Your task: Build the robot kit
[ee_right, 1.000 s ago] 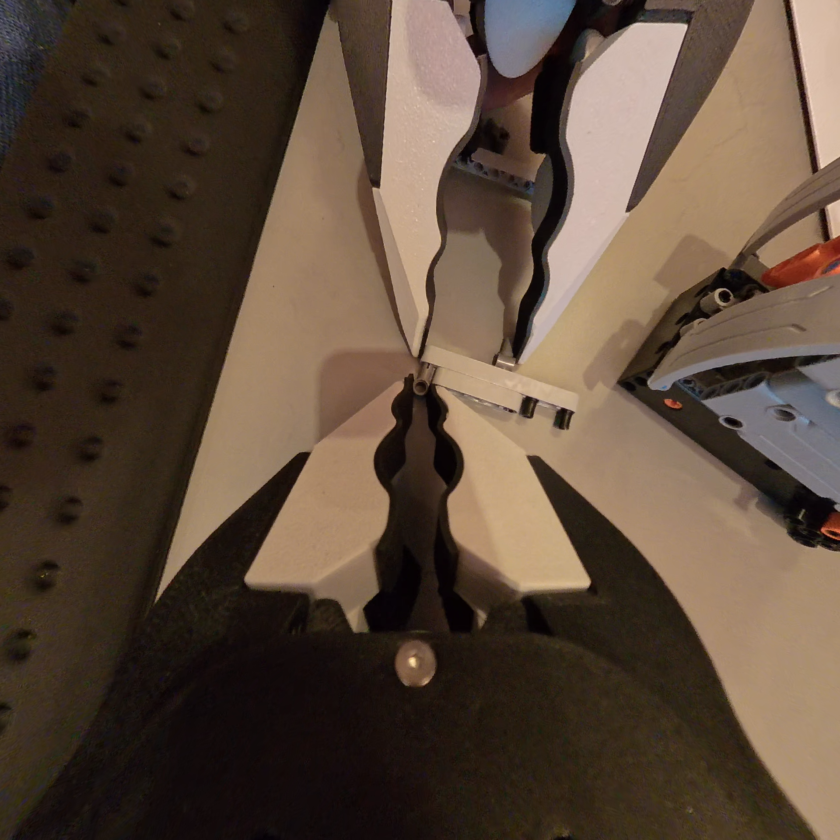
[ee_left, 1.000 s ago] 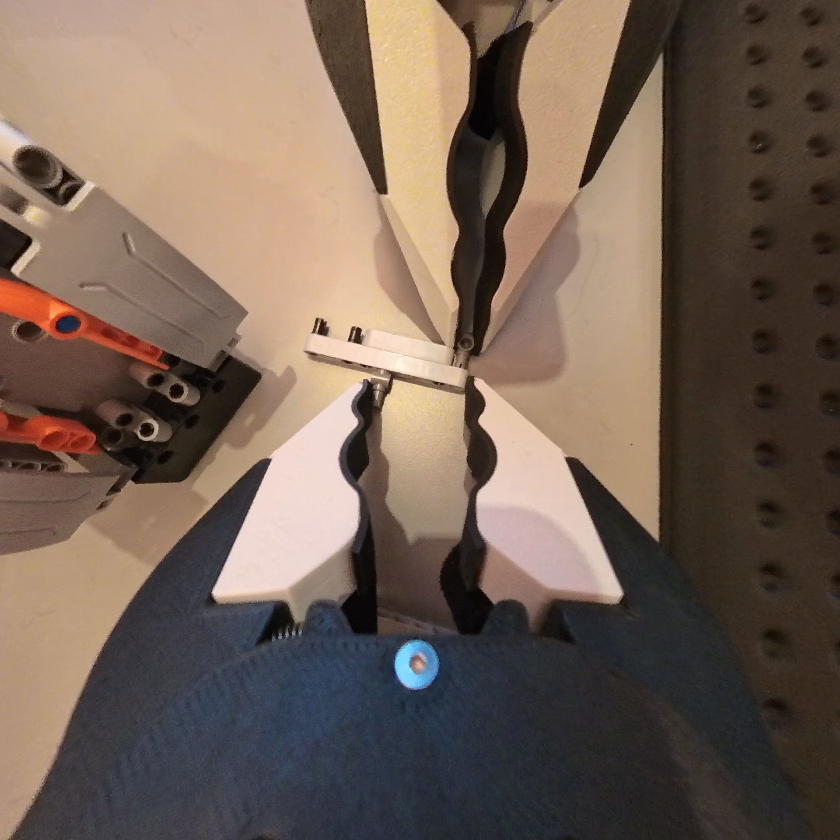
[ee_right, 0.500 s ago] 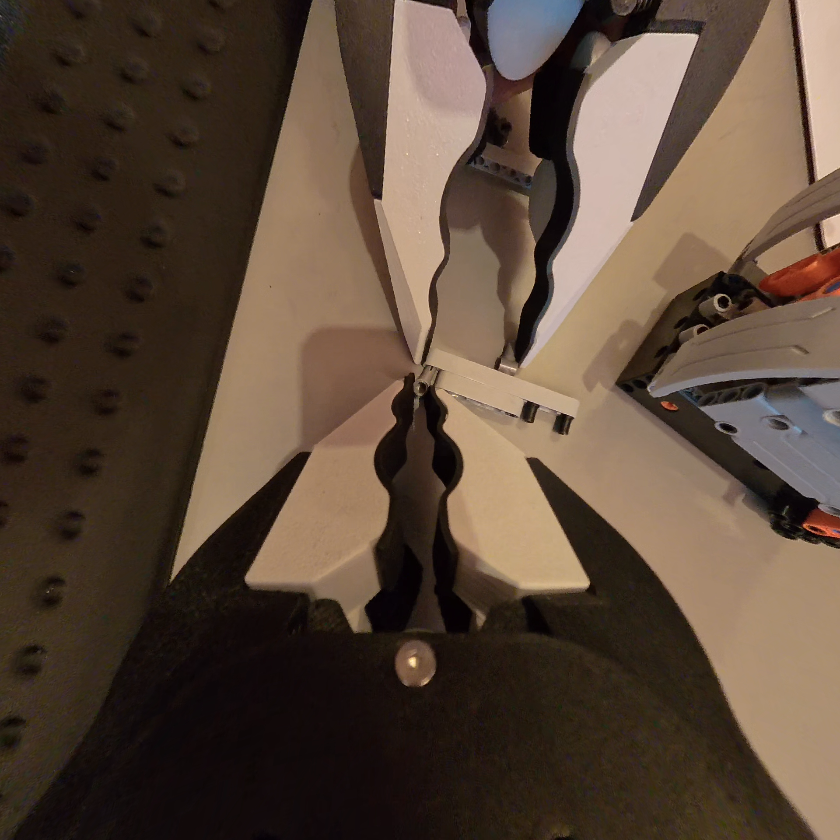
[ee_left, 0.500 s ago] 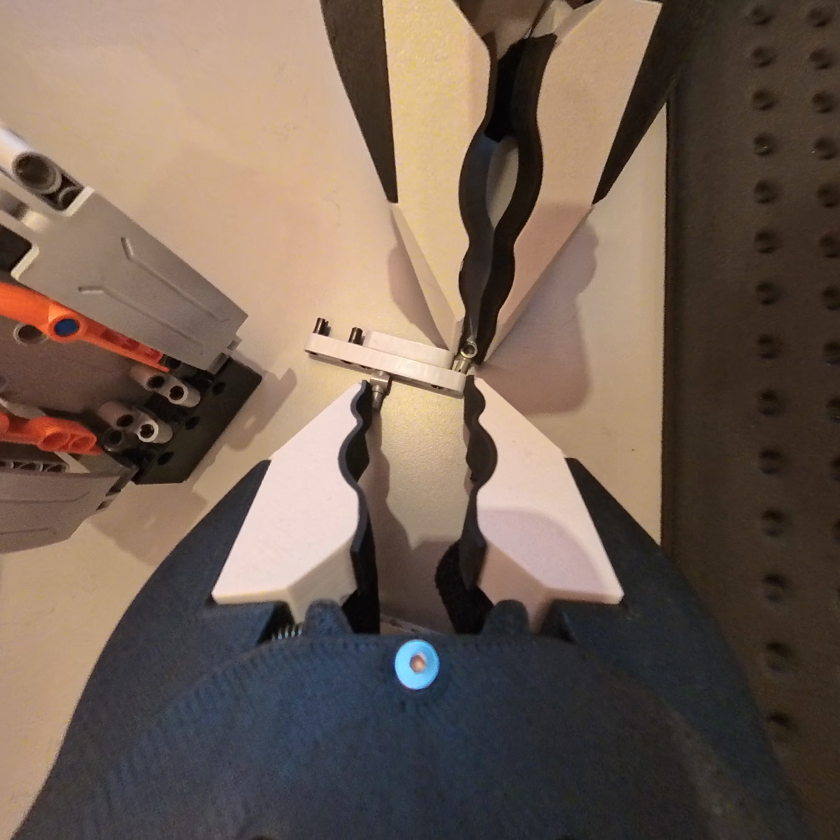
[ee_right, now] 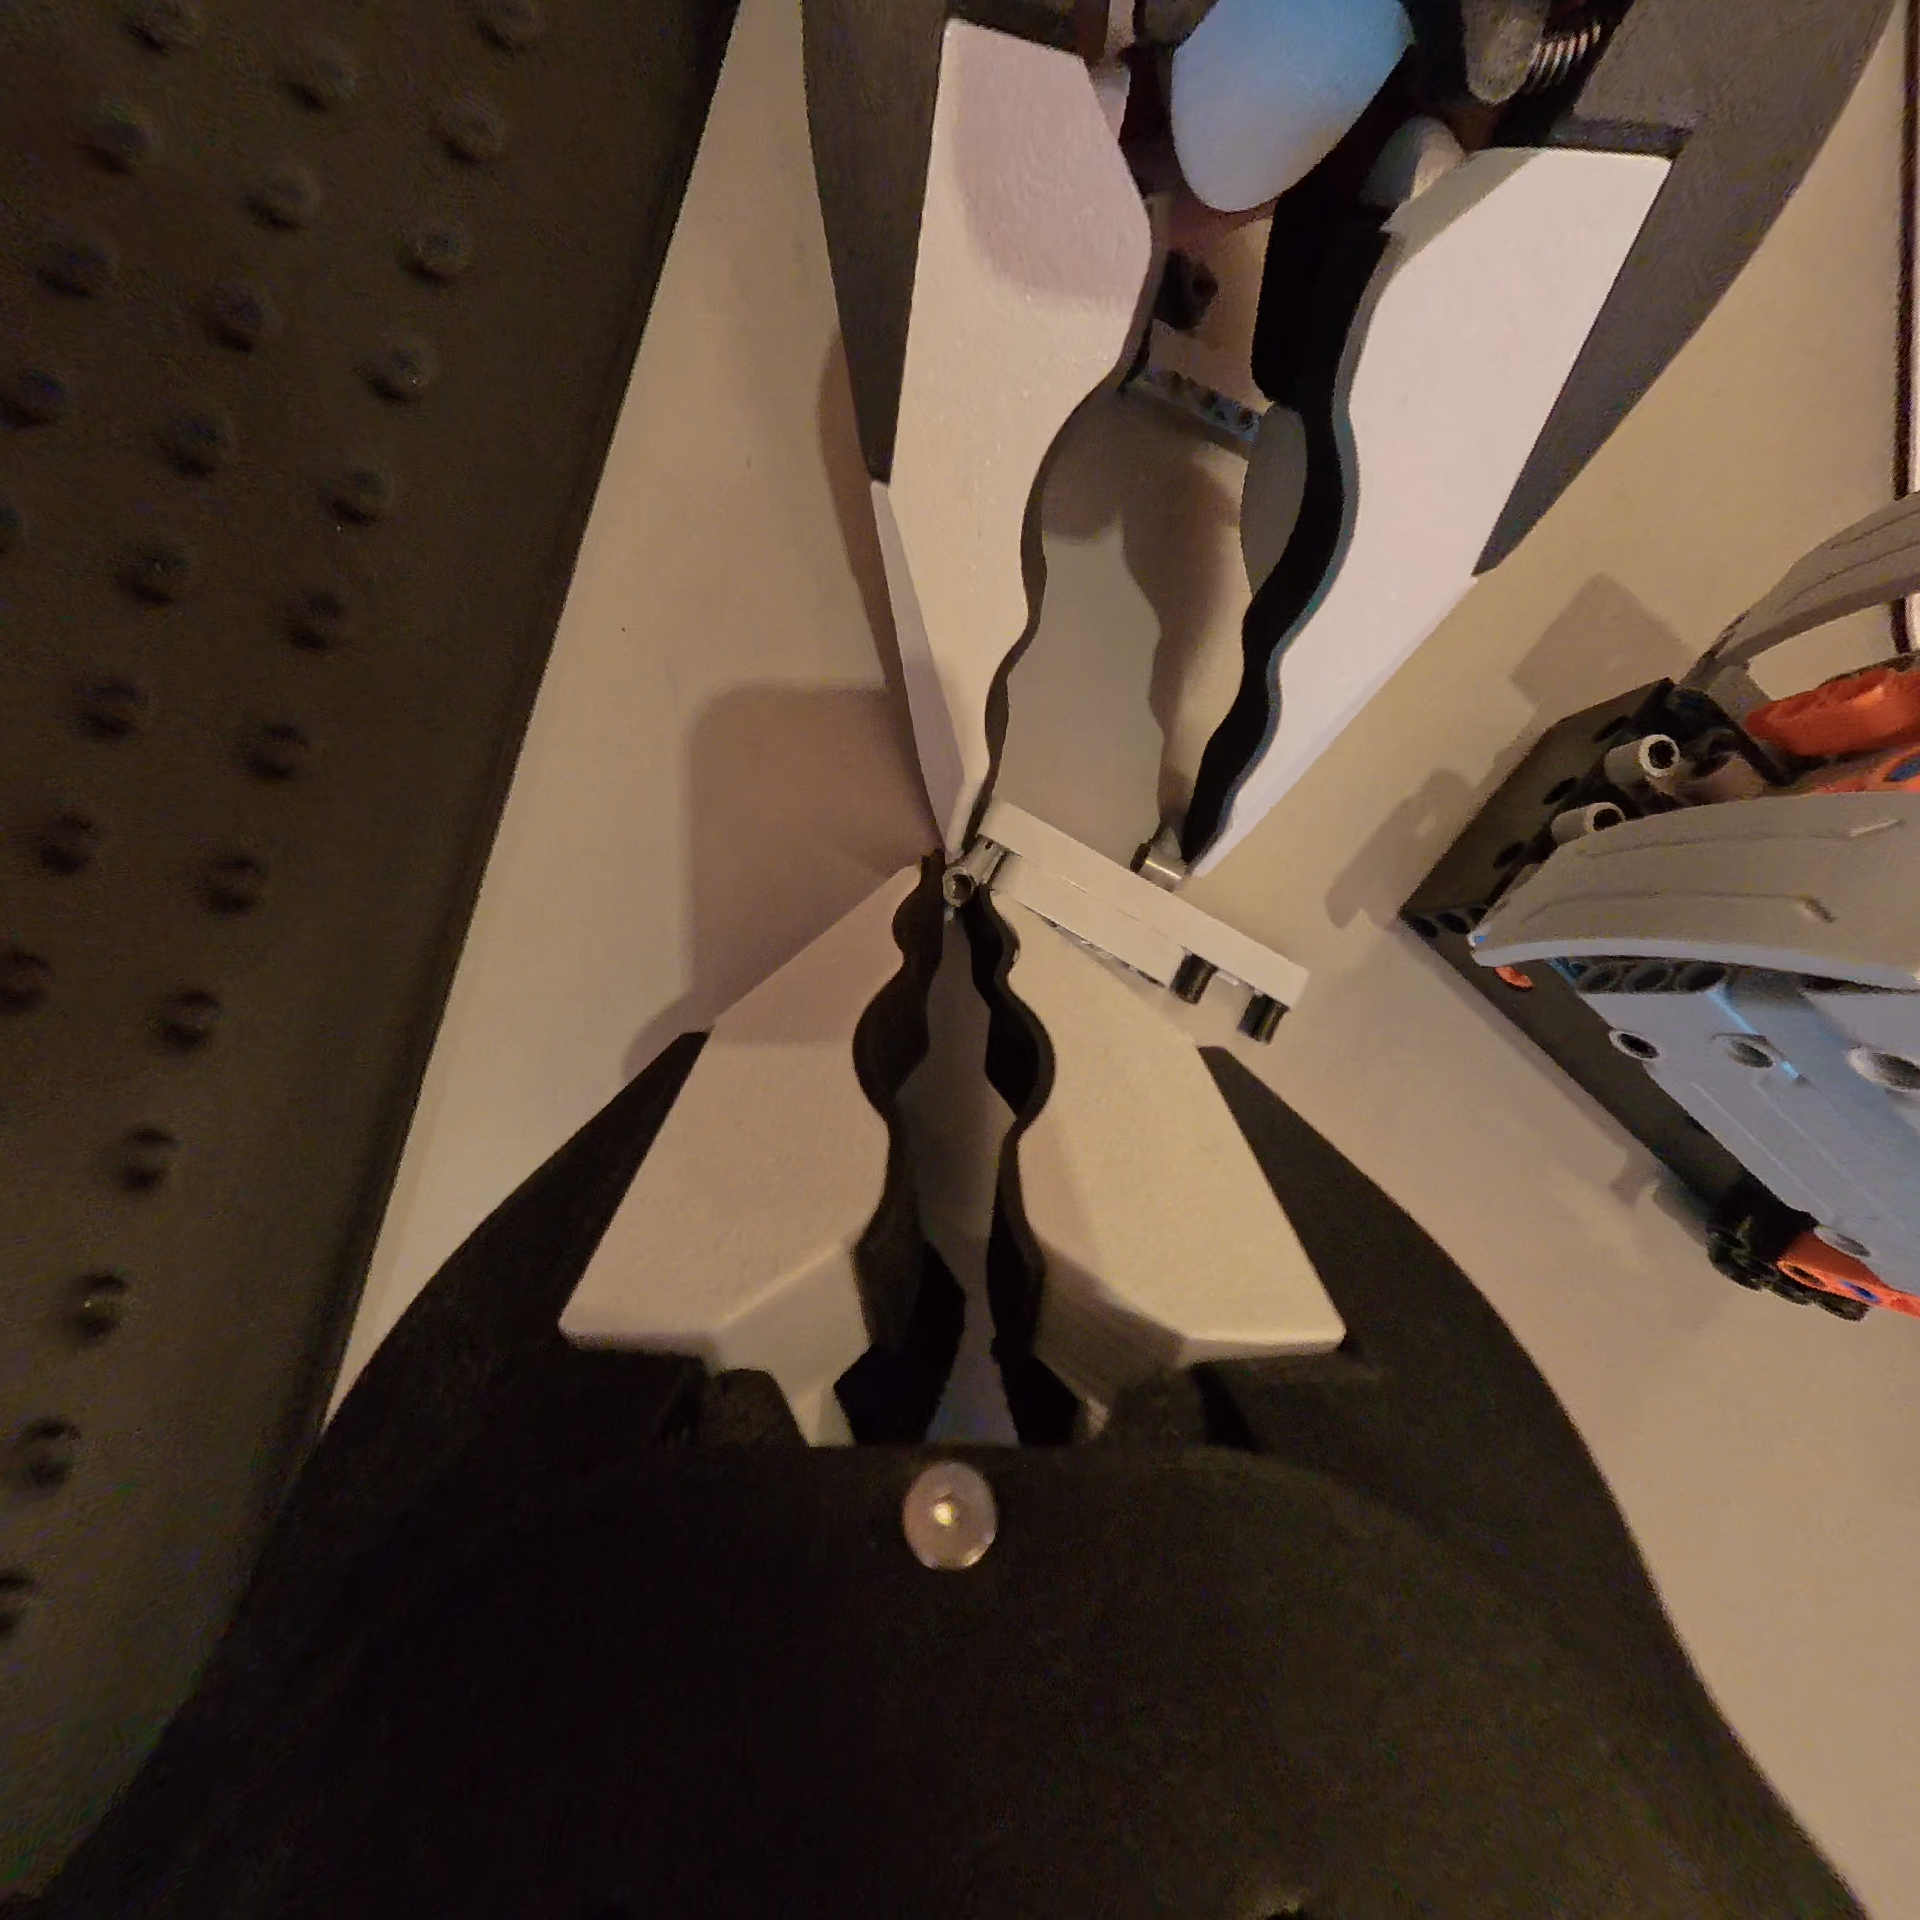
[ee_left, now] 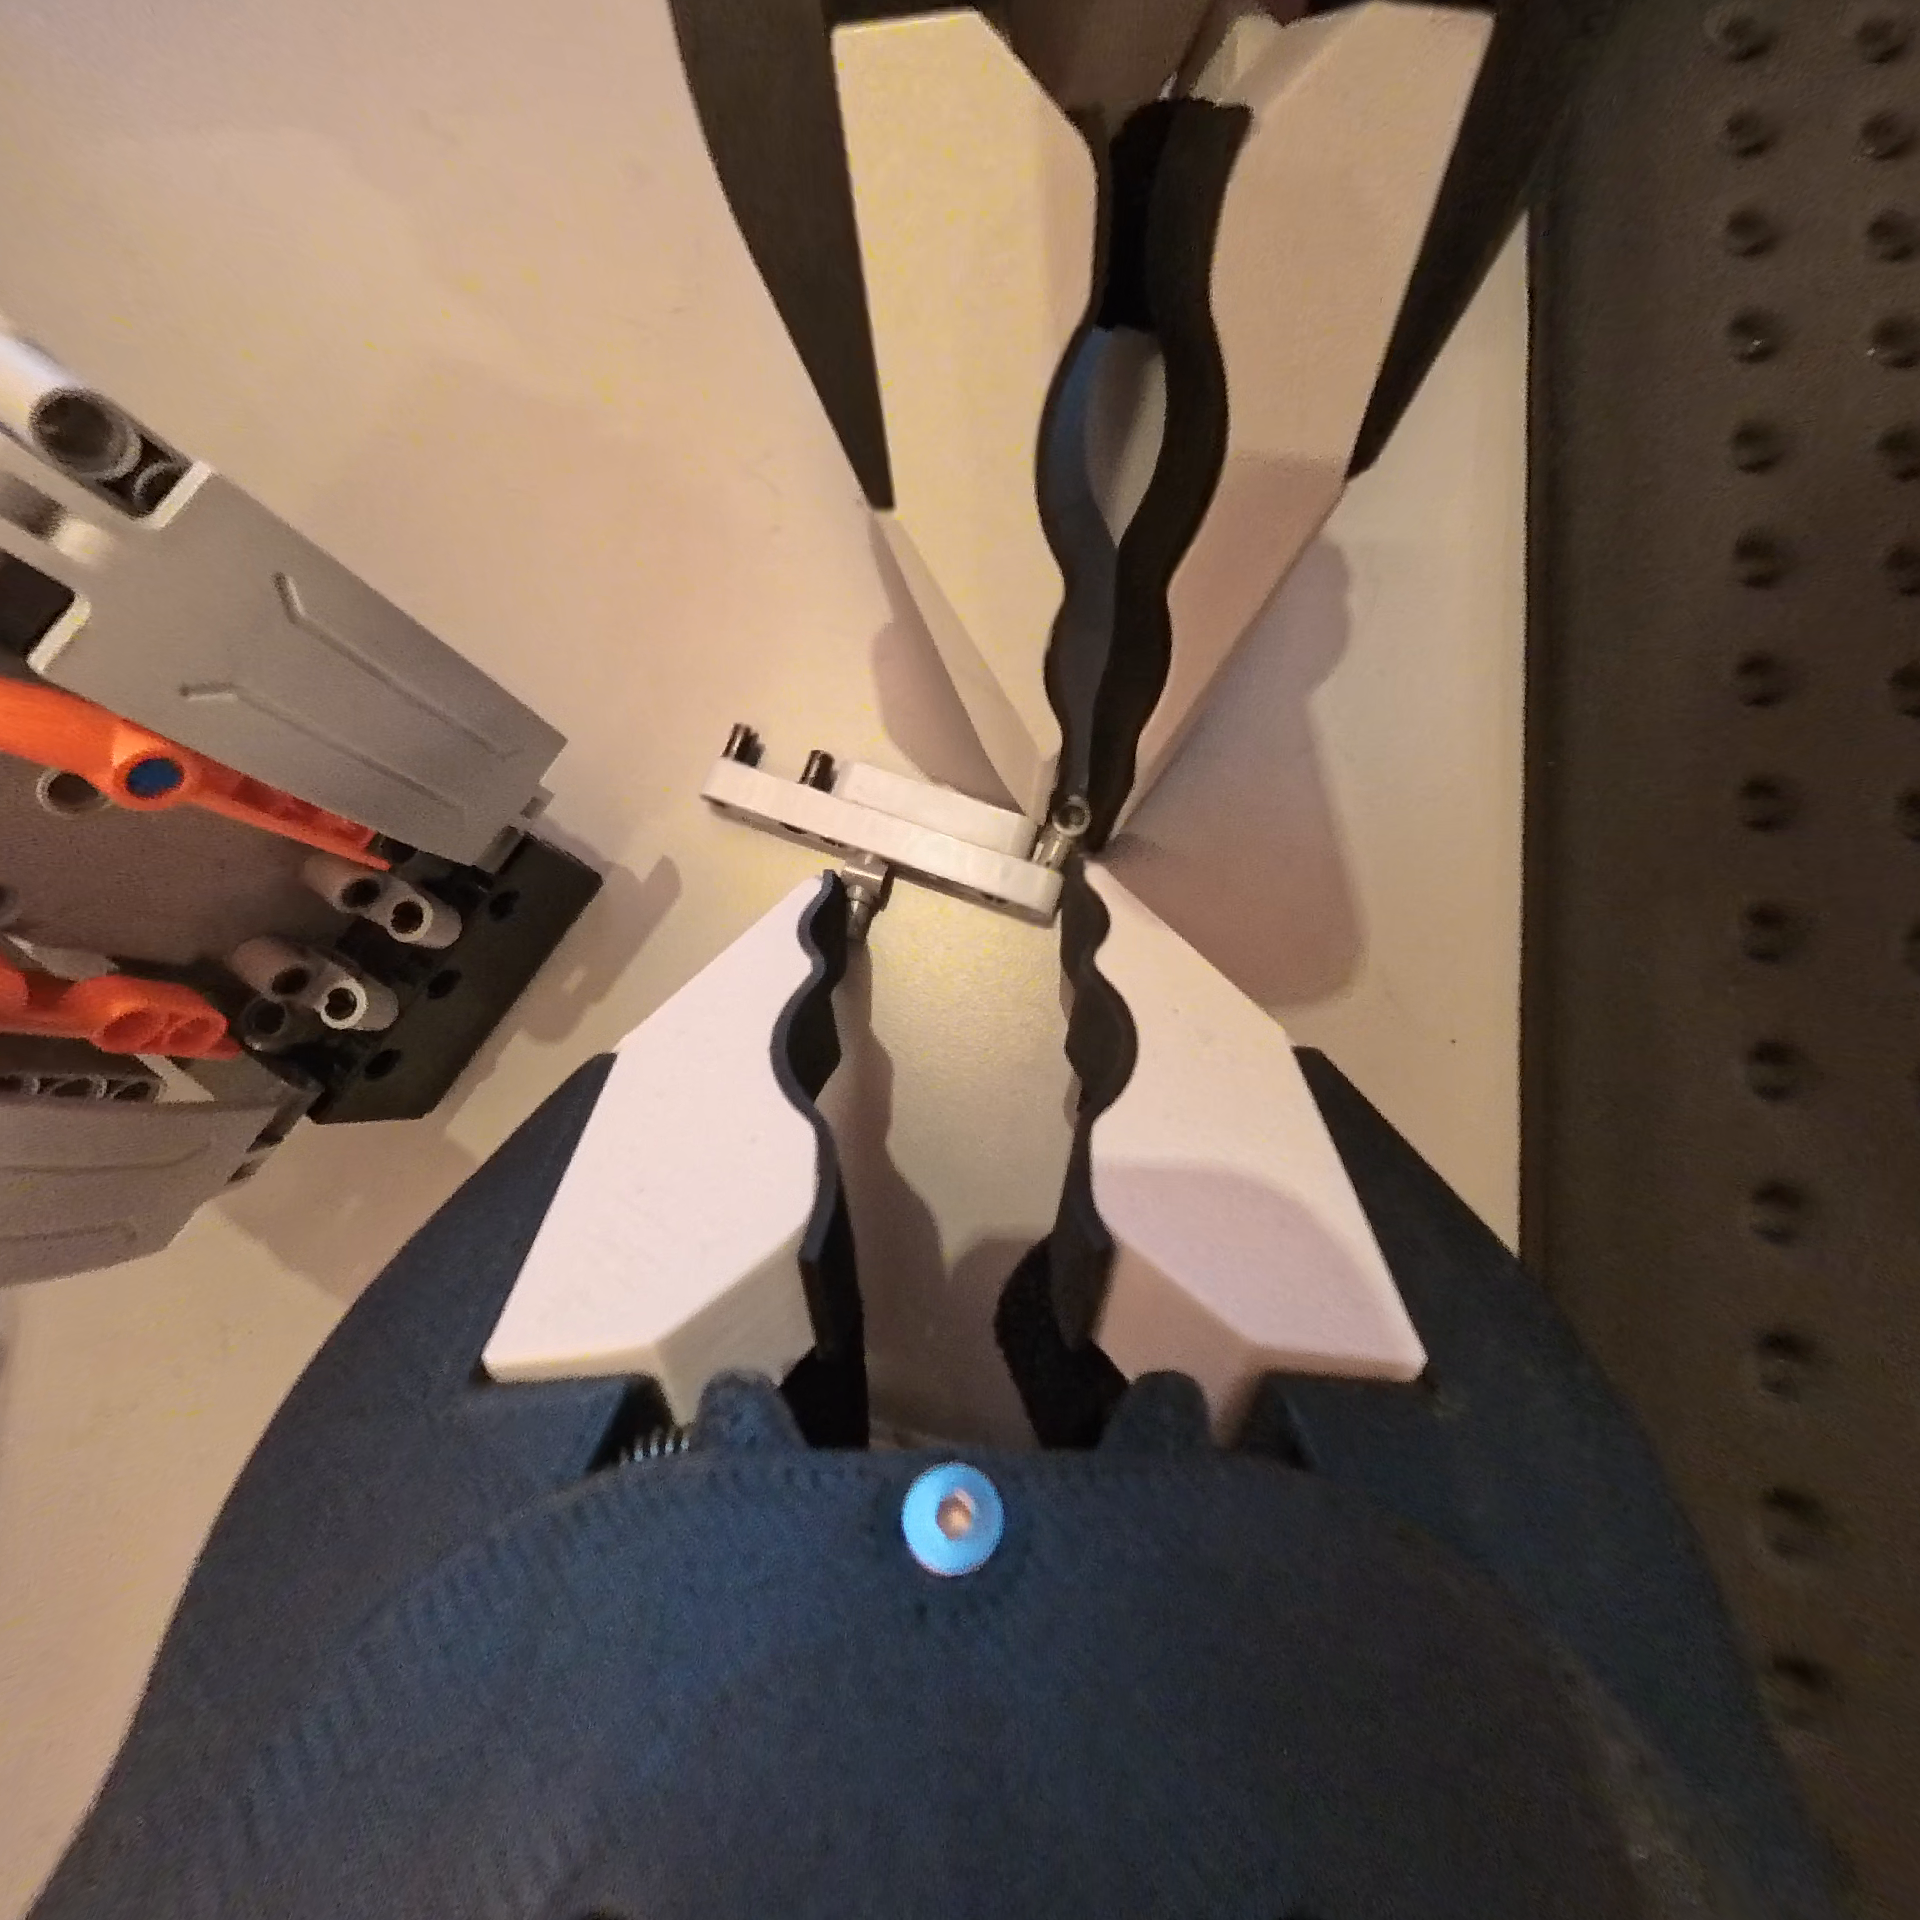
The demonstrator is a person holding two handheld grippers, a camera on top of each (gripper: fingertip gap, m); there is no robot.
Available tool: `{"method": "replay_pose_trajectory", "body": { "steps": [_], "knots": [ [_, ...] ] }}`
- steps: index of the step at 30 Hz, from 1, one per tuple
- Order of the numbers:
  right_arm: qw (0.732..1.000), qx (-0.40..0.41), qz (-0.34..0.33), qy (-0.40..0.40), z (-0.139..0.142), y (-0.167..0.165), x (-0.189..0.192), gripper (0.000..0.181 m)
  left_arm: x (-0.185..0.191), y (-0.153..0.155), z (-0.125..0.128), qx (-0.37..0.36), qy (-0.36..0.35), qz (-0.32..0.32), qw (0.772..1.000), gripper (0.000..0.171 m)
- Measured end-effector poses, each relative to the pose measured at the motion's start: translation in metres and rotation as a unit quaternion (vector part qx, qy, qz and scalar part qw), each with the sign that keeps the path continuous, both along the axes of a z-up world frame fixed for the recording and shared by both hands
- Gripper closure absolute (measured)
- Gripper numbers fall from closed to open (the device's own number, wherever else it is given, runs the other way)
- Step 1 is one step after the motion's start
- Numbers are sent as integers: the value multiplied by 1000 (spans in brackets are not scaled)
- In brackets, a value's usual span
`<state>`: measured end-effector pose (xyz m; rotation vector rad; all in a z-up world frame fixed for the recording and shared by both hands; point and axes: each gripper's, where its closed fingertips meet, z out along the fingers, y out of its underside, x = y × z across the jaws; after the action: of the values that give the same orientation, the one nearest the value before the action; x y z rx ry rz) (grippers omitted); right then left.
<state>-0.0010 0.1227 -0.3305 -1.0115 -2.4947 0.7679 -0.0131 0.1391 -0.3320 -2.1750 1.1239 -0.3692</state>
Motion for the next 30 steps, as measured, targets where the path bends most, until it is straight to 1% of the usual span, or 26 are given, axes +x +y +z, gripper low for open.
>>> {"method": "replay_pose_trajectory", "body": {
  "steps": [2,4,8,10,11,13,15,17,19,21,24,28,29,30],
  "knots": [
    [1000,-23,-5,-4,0,-2,-1,179,1,1,0,5,4,-3,1000,132],
    [1000,-27,-4,0,0,-2,-1,179,1,1,0,4,3,-4,1000,132],
    [999,-39,-23,4,1,-1,-1,177,0,1,0,-10,-2,-1,1000,131],
    [999,-49,-23,7,1,-1,0,177,0,0,1,2,6,-10,1000,131],
    [998,-50,-22,6,1,-2,1,175,0,0,1,-1,4,-12,1000,131],
    [998,-64,-19,1,3,-6,3,166,0,-2,1,-10,-1,-18,1000,130],
    [997,-68,-26,2,4,-3,4,165,2,-5,6,-8,-12,-28,999,131],
    [996,-80,-30,6,10,-3,4,168,0,-6,8,-5,-4,-28,1000,125],
    [998,-59,-30,9,10,0,6,170,-1,-8,9,-6,-3,-28,1000,125],
    [998,-55,-33,16,14,2,8,171,-5,-11,8,-10,5,-23,1000,125],
    [998,-35,-45,19,17,12,9,170,-2,-17,14,-8,3,-25,1000,131],
    [998,1,-64,24,16,26,2,173,-1,-16,9,-6,25,-14,1000,137],
    [997,-5,-69,16,16,26,0,173,-1,-14,8,-4,28,-8,1000,139],
    [997,-23,-73,6,15,24,-1,168,0,-13,5,-14,25,-6,1000,138]
  ]
}}
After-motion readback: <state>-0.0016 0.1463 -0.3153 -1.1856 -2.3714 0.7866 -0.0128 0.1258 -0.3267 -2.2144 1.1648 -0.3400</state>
